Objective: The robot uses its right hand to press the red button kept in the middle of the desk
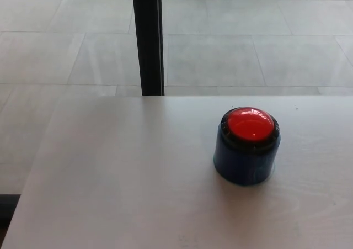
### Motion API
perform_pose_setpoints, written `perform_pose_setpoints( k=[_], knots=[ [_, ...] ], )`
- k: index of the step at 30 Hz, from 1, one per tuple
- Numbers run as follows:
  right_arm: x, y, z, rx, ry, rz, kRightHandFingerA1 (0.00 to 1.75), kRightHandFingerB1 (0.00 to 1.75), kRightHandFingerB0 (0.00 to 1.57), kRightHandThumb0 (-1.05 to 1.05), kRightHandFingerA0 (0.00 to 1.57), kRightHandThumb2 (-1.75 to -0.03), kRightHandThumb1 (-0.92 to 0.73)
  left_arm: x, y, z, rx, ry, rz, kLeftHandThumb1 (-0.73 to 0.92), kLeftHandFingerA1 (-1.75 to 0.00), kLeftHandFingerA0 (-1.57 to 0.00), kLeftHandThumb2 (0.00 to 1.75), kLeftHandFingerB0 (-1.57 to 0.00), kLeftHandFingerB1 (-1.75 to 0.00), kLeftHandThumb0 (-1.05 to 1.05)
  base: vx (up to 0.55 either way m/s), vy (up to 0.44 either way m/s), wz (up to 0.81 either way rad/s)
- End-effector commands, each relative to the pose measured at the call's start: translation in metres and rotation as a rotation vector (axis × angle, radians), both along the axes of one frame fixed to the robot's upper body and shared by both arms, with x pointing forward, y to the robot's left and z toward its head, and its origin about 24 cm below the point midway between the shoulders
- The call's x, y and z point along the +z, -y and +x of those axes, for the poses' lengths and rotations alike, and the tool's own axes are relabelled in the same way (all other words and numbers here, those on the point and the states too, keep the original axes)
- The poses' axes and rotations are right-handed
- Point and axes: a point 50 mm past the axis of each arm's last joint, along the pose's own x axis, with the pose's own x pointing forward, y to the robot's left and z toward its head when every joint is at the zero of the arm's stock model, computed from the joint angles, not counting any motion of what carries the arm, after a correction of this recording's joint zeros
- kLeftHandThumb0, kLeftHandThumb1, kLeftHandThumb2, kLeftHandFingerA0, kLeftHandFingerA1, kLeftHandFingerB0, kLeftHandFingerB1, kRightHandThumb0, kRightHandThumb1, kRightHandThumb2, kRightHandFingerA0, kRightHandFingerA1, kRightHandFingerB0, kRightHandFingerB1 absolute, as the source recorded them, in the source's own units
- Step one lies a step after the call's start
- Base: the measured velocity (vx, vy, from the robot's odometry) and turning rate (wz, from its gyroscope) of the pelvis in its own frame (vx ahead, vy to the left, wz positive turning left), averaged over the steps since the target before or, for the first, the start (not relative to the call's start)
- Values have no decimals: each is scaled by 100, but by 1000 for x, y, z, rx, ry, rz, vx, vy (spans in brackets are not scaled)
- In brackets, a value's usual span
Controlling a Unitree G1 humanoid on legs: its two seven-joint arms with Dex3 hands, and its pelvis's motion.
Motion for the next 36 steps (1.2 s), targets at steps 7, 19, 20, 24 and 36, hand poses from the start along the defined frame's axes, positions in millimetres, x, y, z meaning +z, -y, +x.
perform_pose_setpoints(
  k=[7, 19, 20, 24, 36],
  knots=[
    [58, 73, -31, -724, 397, 84, 169, 128, 56, -59, 68, -105, -61, 30, -43, -3, 321, 175, -61, 92, -89, -41, 129, -24, -74, -72, 0, 0, 0],
    [203, 119, 21, -659, 897, -90, 107, 89, 0, -74, 33, -77, -66, 30, -47, -7, 326, 155, -49, 92, -93, -46, 129, -26, -76, -73, 0, 0, 0],
    [214, 118, 30, -629, 912, -108, 125, 99, 3, -75, 45, -77, -68, 30, -47, -8, 331, 156, -53, 92, -94, -47, 128, -27, -76, -74, 0, 0, 0],
    [248, 110, 55, -568, 956, -148, 108, 87, 19, -74, 69, -72, -68, 30, -47, -8, 331, 164, -53, 92, -95, -48, 129, -27, -77, -75, 0, 0, 0],
    [350, 17, 159, -52, 1149, -349, 126, 80, 97, -10, 97, -97, -55, 31, -48, -8, 339, 170, -50, 92, -94, -48, 129, -29, -77, -73, 0, 0, 0]
  ],
)
